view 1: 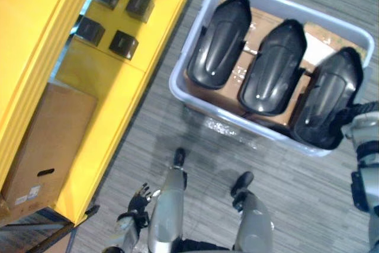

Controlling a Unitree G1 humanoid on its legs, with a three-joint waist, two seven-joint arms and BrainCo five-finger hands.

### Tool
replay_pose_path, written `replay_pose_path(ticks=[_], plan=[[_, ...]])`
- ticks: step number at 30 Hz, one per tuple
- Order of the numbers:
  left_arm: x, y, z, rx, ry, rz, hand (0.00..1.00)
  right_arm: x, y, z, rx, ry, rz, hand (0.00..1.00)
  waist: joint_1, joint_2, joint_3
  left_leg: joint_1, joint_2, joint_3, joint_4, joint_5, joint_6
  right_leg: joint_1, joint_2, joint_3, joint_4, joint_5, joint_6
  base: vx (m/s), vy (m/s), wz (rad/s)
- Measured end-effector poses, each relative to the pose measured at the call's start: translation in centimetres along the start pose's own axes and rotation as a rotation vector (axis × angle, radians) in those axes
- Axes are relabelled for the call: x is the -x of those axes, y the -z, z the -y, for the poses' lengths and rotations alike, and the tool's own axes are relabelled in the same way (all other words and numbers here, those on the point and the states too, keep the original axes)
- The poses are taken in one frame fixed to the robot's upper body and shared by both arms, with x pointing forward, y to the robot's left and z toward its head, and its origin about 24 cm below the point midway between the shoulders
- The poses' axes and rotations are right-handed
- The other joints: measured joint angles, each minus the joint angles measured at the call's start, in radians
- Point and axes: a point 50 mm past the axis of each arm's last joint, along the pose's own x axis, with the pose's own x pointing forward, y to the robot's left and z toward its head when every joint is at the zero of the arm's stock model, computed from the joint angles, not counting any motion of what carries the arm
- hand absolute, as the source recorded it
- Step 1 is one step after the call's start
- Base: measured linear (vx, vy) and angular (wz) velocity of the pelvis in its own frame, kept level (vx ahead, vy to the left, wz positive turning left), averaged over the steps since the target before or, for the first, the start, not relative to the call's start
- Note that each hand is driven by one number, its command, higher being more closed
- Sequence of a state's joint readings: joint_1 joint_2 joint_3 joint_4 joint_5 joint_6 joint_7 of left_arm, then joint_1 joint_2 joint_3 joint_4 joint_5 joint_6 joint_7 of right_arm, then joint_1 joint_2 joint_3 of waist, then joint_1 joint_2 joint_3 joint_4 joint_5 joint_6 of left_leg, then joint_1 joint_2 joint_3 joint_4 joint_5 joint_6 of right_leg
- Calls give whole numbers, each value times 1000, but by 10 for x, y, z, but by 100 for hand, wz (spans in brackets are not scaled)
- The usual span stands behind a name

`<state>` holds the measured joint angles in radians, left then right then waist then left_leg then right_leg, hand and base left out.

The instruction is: Walk over and take plastic housings, then place them on the shelf

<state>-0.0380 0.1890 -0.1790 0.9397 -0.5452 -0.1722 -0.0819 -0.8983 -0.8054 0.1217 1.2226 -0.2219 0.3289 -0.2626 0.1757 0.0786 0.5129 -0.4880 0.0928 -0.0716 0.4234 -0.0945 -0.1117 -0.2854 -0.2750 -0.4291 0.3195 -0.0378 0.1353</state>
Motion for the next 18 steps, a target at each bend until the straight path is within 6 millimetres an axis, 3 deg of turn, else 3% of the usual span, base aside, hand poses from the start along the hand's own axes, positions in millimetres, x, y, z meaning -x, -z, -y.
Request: replay_pose_path(ticks=[2,9,12,15,18], plan=[[0,-2,1,1,5,10,0,1,-4,3,5,32,20,100,0,-1,-1,3,1,-1,2,0,0,8,1,-3,-1,0,0,-36,1,5],[4,2,-5,15,-12,8,0,12,-49,15,0,188,240,100,0,-20,-8,9,26,8,2,3,-5,14,22,3,-22,13,-7,-5,-15,-6],[7,4,-10,56,-33,17,0,19,-58,16,-18,255,328,100,2,-44,-18,38,34,17,-5,3,-5,46,31,5,-42,14,-7,16,-23,-6],[10,-1,-19,70,-91,68,0,28,-66,12,-55,306,420,100,2,-84,-39,41,41,21,-15,5,-8,49,47,6,-64,22,-13,9,-16,-5],[11,-10,-22,76,-155,129,0,36,-66,-1,-63,320,472,100,1,-105,-47,75,47,23,-27,5,-9,86,50,2,-80,23,-13,0,-3,2]])
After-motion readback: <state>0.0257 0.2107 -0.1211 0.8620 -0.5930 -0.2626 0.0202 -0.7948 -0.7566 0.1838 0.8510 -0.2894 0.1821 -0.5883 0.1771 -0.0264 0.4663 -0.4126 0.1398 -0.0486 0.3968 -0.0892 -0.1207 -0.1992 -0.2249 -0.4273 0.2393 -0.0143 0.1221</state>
